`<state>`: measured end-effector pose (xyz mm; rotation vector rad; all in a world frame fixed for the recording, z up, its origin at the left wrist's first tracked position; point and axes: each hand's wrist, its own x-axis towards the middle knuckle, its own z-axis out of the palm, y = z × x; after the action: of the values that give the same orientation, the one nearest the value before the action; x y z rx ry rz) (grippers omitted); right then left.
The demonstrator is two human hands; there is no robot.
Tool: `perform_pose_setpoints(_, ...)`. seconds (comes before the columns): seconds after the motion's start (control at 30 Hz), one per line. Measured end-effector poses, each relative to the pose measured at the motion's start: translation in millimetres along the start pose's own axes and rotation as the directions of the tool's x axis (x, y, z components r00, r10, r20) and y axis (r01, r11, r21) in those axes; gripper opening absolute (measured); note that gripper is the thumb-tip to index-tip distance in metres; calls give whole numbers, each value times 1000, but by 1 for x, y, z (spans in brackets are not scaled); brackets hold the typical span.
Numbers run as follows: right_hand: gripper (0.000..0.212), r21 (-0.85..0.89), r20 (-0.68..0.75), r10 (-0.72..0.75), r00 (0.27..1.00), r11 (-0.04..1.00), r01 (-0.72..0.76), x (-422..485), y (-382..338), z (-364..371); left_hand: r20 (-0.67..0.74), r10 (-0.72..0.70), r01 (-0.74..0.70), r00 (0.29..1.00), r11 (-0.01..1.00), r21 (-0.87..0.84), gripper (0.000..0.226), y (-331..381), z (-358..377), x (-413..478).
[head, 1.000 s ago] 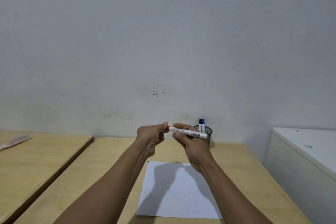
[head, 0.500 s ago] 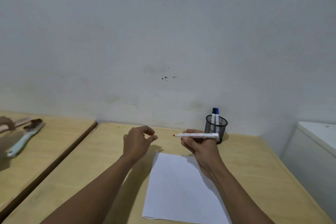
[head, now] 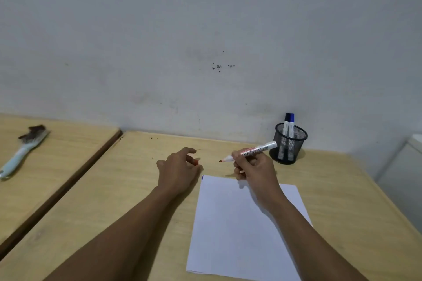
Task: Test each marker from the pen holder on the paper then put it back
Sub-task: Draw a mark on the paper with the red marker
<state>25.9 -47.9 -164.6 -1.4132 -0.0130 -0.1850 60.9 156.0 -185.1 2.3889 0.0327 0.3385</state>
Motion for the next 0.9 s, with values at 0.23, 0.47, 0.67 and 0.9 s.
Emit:
perform_pose_setpoints(0.23,16,-209,133,73,988,977,-44,12,12,30,0,30,-30,1000,999,-19,46,-6,-13,-37)
perform_pose_setpoints(0.47,35,-344,42,63,997,938,-45,14,35,41,220,190,-228,957,960,162,44,-17,-18,-41)
perform_pose_setpoints(0.67,39,-473,57,-3,998,880,30,13,39,39,227,207,-247,952,954,169,37,-20,-18,-40)
perform_pose_setpoints(0.9,35,-530,89,-31,996,845,74,13,37,41,219,202,-239,955,958,159,36,-20,-18,-38)
